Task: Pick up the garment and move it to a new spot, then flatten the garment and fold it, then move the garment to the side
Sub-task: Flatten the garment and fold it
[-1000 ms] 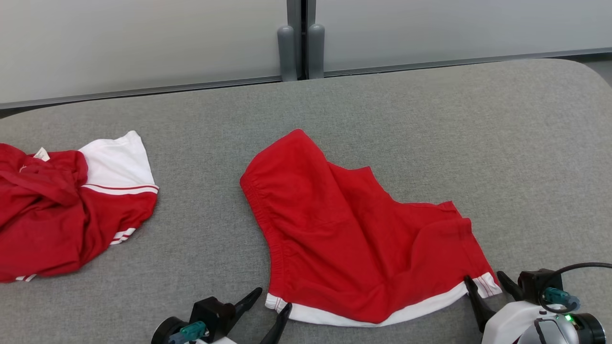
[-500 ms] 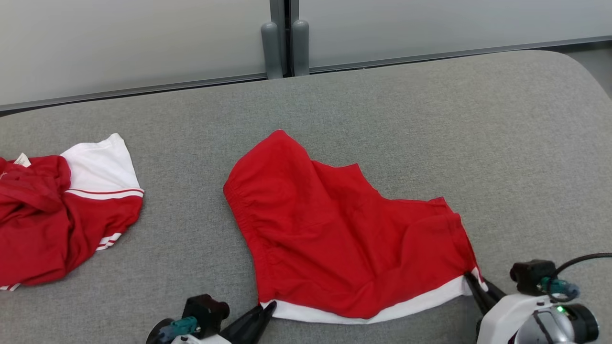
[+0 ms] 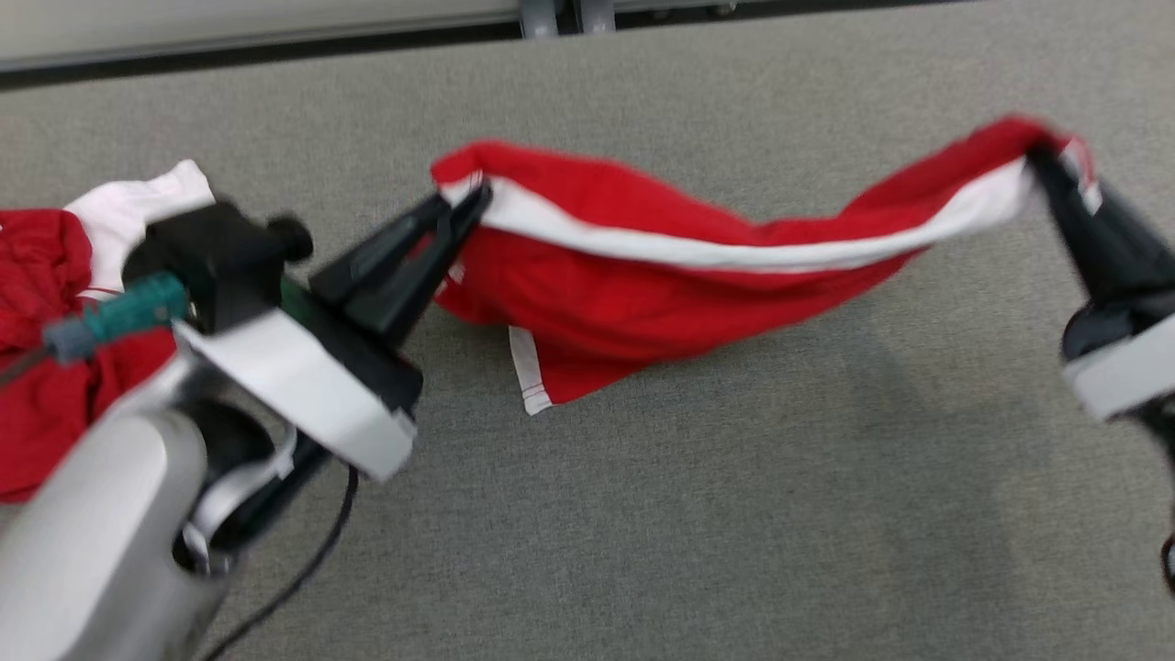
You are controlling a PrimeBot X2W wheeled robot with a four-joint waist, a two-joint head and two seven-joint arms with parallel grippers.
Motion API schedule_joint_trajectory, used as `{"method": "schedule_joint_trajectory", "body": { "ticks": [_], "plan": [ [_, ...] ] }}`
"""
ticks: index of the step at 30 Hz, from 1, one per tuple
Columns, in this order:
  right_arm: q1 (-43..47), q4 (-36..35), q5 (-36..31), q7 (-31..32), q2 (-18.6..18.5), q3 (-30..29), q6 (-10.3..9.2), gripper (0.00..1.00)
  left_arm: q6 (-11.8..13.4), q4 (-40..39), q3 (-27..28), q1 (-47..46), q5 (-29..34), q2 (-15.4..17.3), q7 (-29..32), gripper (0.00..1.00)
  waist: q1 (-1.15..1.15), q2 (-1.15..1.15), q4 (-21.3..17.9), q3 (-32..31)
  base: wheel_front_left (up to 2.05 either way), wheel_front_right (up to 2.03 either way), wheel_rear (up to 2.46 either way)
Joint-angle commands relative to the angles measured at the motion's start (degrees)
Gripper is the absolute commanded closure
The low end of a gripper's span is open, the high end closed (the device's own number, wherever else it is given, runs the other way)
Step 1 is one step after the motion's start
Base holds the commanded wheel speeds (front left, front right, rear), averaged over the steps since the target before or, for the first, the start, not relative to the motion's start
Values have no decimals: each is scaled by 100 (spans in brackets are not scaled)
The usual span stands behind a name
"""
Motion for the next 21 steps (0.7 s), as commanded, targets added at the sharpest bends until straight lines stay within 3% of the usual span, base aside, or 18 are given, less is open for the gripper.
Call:
{"method": "schedule_joint_trajectory", "body": {
  "ticks": [1, 7, 10, 16, 21],
  "plan": [
    [-395, 24, 14, 98, 25, -113, 1, 100, -36, 82, 53, -391, -59, -19, 103, 100, 0, 0, 161, 563, 0, 0, 0],
    [-3162, 1019, -509, 498, 263, -519, 1, 100, -93, 1379, 274, -3012, -216, -425, 624, 100, 0, 0, 303, 1498, 0, 0, 0],
    [-4382, 1861, -895, 342, 449, -682, 1, 100, -115, 2295, 354, -4156, -205, -660, 598, 100, 0, 0, 340, 1768, 0, 0, 0],
    [-6420, 3530, -1430, -814, 738, -1137, -6, 100, 15, 4033, 531, -6024, 257, -959, -100, 100, 0, 0, 237, 2177, 0, 0, 0],
    [-7322, 4769, -1463, -1784, 774, -919, -1, 100, -12, 4978, 485, -6890, 525, -1248, -923, 100, 0, 0, 218, 2524, 0, 0, 0]
  ]
}}
